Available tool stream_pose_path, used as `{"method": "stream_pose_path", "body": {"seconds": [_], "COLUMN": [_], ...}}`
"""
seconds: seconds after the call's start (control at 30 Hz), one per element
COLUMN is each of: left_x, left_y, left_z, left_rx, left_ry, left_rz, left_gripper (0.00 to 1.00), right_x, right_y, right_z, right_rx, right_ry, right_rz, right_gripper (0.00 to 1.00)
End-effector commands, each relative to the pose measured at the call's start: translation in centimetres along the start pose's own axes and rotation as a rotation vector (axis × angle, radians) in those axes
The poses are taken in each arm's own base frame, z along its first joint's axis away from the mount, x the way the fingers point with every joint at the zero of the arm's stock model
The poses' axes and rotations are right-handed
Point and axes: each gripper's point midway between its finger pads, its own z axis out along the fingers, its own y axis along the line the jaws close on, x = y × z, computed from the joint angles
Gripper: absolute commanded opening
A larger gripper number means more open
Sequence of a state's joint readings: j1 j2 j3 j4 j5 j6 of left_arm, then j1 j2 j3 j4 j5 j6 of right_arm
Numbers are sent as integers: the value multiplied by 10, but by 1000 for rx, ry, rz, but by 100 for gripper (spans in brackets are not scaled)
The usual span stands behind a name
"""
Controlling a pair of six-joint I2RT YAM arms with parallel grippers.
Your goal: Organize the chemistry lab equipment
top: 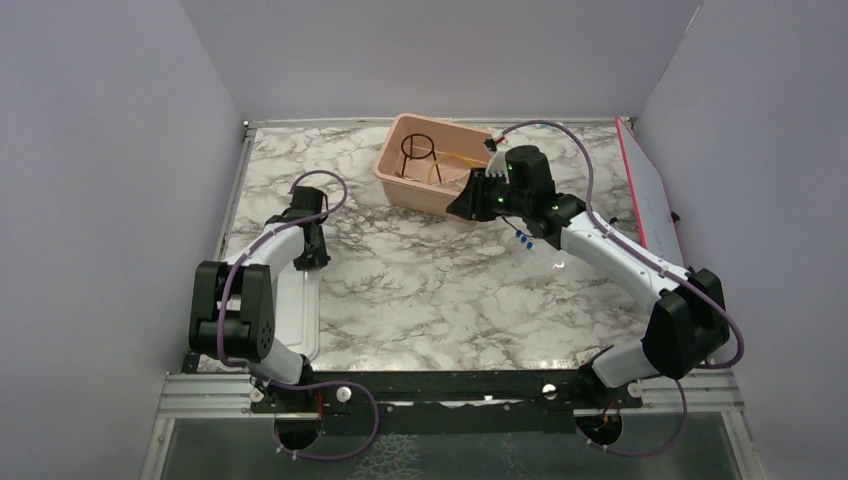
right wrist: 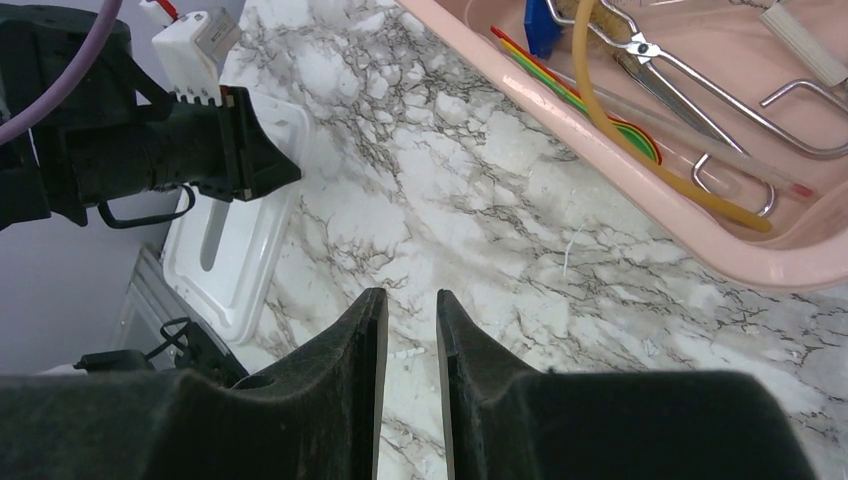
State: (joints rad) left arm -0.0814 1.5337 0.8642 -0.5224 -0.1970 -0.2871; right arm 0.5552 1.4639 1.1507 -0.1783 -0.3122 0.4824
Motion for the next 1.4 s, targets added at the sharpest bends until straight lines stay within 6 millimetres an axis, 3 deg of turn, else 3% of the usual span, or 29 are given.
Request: {"method": "stream_pose_path", "body": {"seconds": [0.0,0.13,0.3,0.53,0.73,1.0,1.23,1.37], "left_x": [-9,-18,-26,-14,-1,16,30,34], "left_y": [-10,-30,-85,-149,-184,-206,-209,-210], "left_z": [-6,-21,-58,-95,-125,-166,-183,-190], "left_rx": [59,154,369,536,704,864,925,946], "left_ry": [-18,-66,-153,-242,-326,-447,-481,-491], "left_rz": [-3,0,84,290,379,393,431,446], "left_gripper": [21,14,10,9,5,5,5,5], "right_x": [4,6,11,26,36,43,44,50], "right_y": [7,6,8,12,19,29,51,51], "right_z": [1,0,3,9,15,34,53,68], "right_rx": [-38,-38,-58,-113,-197,-241,-284,-256], "right_ry": [4,6,19,62,67,126,161,190], "right_rz": [-4,7,35,91,107,124,132,168], "right_gripper": [29,29,29,32,37,48,49,49]}}
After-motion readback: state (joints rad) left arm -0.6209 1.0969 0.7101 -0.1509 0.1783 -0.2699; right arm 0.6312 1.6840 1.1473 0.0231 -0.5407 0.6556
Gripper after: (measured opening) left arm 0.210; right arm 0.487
